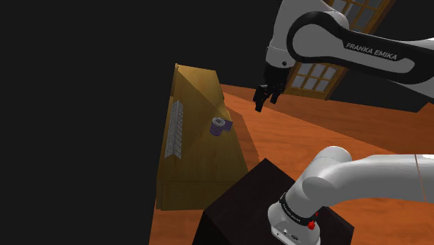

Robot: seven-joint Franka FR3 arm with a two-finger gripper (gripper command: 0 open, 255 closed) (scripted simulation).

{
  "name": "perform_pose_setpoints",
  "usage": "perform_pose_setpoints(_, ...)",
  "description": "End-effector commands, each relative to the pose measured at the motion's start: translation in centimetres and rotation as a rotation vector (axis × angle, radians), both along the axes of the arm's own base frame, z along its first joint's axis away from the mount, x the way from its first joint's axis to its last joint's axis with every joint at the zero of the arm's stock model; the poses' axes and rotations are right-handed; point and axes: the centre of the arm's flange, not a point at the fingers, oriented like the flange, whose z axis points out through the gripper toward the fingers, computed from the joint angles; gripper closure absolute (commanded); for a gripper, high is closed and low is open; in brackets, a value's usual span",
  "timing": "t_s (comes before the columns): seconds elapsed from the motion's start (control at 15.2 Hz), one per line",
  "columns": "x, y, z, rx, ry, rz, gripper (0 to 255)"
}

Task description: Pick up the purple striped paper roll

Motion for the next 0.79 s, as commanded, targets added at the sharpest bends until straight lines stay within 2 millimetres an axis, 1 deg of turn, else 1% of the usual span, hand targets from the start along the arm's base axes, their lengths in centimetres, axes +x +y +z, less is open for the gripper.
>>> perform_pose_setpoints(0.0, 0.0, 0.0, 0.0, 0.0, 0.0, 0.0, 0)
perform_pose_setpoints(0.73, 8.2, -6.4, -10.0, 0.031, -0.027, -0.02, 0)
